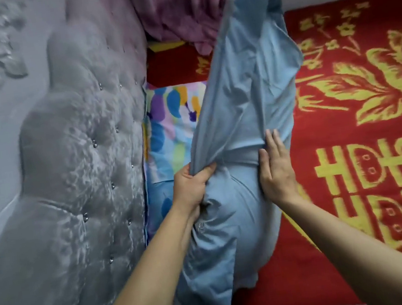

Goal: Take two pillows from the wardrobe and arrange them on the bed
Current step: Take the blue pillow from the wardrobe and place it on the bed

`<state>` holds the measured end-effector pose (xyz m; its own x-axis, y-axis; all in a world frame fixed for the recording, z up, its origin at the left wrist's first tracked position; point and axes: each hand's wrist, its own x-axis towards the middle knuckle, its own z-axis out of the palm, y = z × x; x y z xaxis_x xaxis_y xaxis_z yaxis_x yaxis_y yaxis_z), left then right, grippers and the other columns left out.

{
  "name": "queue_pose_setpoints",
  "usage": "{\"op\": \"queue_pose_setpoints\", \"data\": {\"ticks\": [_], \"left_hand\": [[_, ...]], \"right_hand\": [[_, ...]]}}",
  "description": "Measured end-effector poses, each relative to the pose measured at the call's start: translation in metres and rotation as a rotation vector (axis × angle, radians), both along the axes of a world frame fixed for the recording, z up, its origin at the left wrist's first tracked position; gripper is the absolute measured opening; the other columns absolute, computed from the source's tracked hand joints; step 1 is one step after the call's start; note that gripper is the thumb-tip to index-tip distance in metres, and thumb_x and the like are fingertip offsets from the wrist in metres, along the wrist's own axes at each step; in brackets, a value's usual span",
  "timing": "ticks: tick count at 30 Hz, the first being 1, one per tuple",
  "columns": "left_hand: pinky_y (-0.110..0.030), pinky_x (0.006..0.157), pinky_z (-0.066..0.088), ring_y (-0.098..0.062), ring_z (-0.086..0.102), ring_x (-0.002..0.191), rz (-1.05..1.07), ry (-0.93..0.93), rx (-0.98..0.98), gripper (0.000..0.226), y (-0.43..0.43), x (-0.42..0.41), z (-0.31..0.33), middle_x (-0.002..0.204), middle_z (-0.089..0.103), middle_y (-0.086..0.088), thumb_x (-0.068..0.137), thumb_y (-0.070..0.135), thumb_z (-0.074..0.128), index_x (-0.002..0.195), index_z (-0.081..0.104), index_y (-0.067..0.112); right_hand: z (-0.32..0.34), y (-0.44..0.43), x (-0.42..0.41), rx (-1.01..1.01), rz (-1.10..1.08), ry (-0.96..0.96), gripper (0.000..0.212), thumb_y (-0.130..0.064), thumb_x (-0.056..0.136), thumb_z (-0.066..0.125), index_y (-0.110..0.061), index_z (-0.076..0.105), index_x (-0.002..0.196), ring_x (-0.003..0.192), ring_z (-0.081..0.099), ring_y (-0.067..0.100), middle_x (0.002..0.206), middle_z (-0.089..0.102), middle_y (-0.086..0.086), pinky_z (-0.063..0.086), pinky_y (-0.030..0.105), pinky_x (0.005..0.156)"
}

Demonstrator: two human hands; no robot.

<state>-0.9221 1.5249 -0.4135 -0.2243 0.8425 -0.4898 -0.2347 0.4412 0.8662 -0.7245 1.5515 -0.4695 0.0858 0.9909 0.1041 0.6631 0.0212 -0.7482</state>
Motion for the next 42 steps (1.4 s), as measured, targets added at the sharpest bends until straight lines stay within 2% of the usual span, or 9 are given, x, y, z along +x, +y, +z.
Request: {"op": "queue_pose_setpoints", "data": {"ticks": [3,6,12,18,23,27,30,36,42], "left_hand": [[-0.036,0.087,0.048,-0.023,0.063,0.099,-0.06,0.174,-0.097,0.036,0.019,-0.037,-0.058,0.115,0.067,-0.013,0.088,0.027,0.069,0.12,0.064,0.011],[-0.039,0.115,0.029,-0.025,0.033,0.141,-0.094,0.501,-0.189,0.072,0.028,-0.068,-0.109,0.158,0.028,-0.005,0.097,0.048,0.048,0.154,0.011,0.026],[-0.045,0.119,0.011,-0.035,0.012,0.148,-0.308,1.016,-0.393,0.069,-0.013,-0.101,-0.228,0.163,-0.003,-0.011,0.096,0.06,0.031,0.153,-0.002,0.038],[-0.047,0.119,0.012,-0.035,0.014,0.147,-0.276,1.051,-0.399,0.068,0.002,-0.116,-0.273,0.163,0.002,-0.011,0.098,0.057,0.029,0.153,-0.003,0.035],[-0.041,0.12,0.023,-0.019,0.027,0.145,-0.113,0.842,-0.128,0.088,-0.004,-0.129,-0.25,0.158,0.029,-0.003,0.083,0.08,0.03,0.152,0.022,0.027],[-0.041,0.111,0.038,-0.024,0.044,0.134,0.108,0.848,-0.287,0.104,0.005,-0.109,-0.216,0.148,0.047,-0.004,0.066,0.087,0.052,0.148,0.032,0.026],[-0.032,0.082,0.054,-0.025,0.067,0.1,0.257,0.841,-0.267,0.072,0.027,-0.096,-0.186,0.108,0.072,-0.006,0.07,0.074,0.065,0.113,0.067,0.016],[-0.008,0.06,0.042,0.008,0.063,0.067,0.608,0.811,0.224,0.045,0.062,-0.09,-0.128,0.079,0.072,-0.002,0.087,0.046,0.066,0.082,0.073,0.002],[-0.036,0.092,0.05,-0.032,0.06,0.114,0.273,0.788,-0.43,0.079,0.054,-0.138,-0.185,0.124,0.064,-0.018,0.078,0.073,0.054,0.121,0.06,0.007]], "right_hand": [[-0.056,-0.001,-0.036,-0.122,0.177,-0.169,0.063,-0.045,0.099,0.026,-0.011,0.033,0.151,0.148,0.021,0.037,0.16,0.023,0.022,0.019,0.043,0.122],[-0.114,-0.011,-0.059,-0.334,0.246,-0.445,0.071,-0.064,0.091,0.012,-0.034,0.02,0.155,0.148,0.005,0.048,0.166,0.005,0.011,0.011,0.061,0.117],[-0.187,-0.019,-0.124,-0.309,0.28,-0.591,0.061,-0.062,0.097,0.024,-0.041,0.012,0.154,0.148,-0.011,0.044,0.166,-0.003,0.005,-0.01,0.062,0.114],[-0.201,-0.013,-0.138,-0.208,0.281,-0.535,0.059,-0.061,0.097,0.031,-0.04,0.025,0.152,0.15,0.001,0.042,0.166,0.01,0.005,-0.002,0.061,0.115],[-0.163,-0.014,-0.094,0.093,0.019,-0.303,0.045,-0.052,0.094,0.054,-0.032,0.058,0.134,0.134,0.042,0.029,0.154,0.04,0.01,0.025,0.048,0.108],[-0.156,0.008,-0.037,-0.379,-0.58,0.035,0.095,-0.074,0.078,0.057,-0.021,0.03,0.152,0.144,0.03,0.028,0.16,0.026,0.013,0.023,0.049,0.117],[-0.144,0.028,-0.017,-0.568,-0.723,0.448,0.097,-0.083,0.063,0.065,-0.013,0.057,0.13,0.12,0.06,0.02,0.13,0.064,0.005,0.046,0.037,0.104],[-0.092,0.074,-0.015,-0.042,-0.68,0.5,0.058,-0.07,0.064,0.076,-0.019,0.07,0.091,0.08,0.068,0.001,0.088,0.072,-0.011,0.057,0.029,0.076],[-0.128,0.097,-0.019,-0.385,-0.334,0.159,0.088,-0.093,0.058,0.055,-0.031,0.062,0.12,0.109,0.063,0.015,0.112,0.068,-0.001,0.05,0.04,0.099]]}}
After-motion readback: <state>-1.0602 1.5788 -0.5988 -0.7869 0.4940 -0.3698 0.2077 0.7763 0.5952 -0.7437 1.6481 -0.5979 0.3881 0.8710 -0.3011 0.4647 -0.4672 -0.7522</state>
